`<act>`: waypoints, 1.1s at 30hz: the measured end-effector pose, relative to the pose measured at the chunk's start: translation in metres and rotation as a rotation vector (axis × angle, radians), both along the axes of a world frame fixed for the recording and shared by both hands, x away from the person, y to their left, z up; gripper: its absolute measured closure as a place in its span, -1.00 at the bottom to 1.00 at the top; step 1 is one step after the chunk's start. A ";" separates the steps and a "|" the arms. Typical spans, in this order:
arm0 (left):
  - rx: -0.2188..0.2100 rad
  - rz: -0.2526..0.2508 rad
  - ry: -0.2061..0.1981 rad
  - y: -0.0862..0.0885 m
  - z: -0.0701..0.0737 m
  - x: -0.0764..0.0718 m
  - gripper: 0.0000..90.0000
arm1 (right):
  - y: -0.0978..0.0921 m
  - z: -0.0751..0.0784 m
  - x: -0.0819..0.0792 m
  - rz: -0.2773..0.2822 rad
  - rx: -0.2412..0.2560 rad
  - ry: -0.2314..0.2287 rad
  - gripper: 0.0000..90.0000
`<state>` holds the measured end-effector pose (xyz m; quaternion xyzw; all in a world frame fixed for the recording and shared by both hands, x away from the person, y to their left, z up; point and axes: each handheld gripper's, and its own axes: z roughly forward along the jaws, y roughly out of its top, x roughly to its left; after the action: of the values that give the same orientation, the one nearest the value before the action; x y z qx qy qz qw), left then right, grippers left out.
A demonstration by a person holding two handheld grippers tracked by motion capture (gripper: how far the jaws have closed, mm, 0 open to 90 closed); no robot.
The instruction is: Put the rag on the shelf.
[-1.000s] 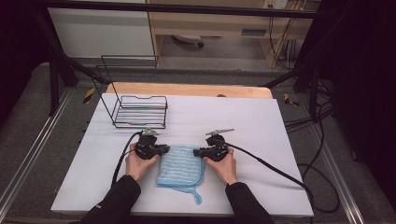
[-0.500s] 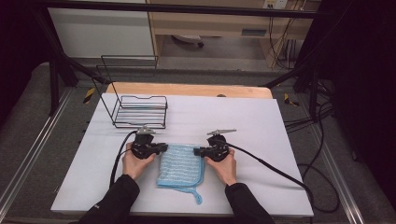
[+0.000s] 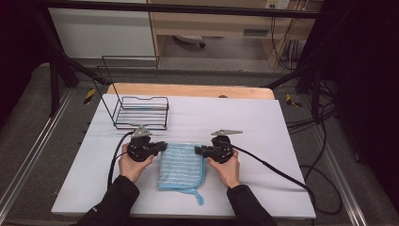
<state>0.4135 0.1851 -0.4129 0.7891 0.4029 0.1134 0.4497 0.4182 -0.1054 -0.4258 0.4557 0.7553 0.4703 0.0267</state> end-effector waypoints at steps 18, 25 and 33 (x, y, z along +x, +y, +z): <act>-0.056 -0.007 -0.130 -0.002 0.029 -0.017 0.86 | -0.009 0.030 -0.014 -0.020 0.048 -0.140 0.76; -0.078 -0.005 -0.174 -0.002 0.038 -0.023 0.86 | -0.010 0.044 -0.021 -0.024 0.039 -0.213 0.76; -0.101 -0.005 -0.219 -0.001 0.049 -0.029 0.86 | -0.012 0.056 -0.028 -0.030 0.060 -0.269 0.77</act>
<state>0.3841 0.1839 -0.3640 0.7494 0.3547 0.1774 0.5302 0.3905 -0.1171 -0.3694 0.4001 0.7236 0.5492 0.1212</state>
